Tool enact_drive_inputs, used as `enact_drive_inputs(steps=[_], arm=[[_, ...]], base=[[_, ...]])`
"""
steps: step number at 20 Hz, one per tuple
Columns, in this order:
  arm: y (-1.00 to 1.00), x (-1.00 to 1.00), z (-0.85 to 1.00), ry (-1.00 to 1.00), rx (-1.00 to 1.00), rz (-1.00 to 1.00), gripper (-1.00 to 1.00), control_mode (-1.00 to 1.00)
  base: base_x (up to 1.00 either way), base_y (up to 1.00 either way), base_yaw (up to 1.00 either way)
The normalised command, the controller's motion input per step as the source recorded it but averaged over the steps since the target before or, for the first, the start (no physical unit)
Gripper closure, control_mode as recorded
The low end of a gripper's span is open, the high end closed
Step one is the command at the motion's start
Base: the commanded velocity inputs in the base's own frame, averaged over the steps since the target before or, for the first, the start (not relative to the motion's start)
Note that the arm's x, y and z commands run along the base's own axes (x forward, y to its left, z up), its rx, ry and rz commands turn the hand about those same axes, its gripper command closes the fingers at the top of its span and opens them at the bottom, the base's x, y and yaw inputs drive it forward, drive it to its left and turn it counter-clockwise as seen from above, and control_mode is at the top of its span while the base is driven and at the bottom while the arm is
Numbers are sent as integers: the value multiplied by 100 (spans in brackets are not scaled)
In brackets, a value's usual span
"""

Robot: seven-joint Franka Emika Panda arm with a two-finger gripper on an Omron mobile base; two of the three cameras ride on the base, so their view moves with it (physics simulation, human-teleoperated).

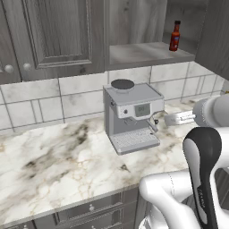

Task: Take 2 condiments from the cabinet and move them on the counter near the stove.Make sure the condiments are lined up with each other, next to each other.

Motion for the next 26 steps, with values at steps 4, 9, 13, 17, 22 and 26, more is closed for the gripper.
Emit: enact_drive_inputs(steps=[4,9,13,17,22,26], arm=[[0,0,0,0,0,0,-100,100],[-14,0,1,2,1,-16,-100,-100],[-33,10,13,5,0,-28,-100,-100],[-20,44,11,0,0,-9,-100,-100],[-22,60,15,0,-1,0,-100,-100],[-18,44,48,0,0,-6,-100,-100]], base=[[42,-1,-9],[9,0,-6],[0,0,0],[0,0,0],[0,0,0],[0,0,0]])
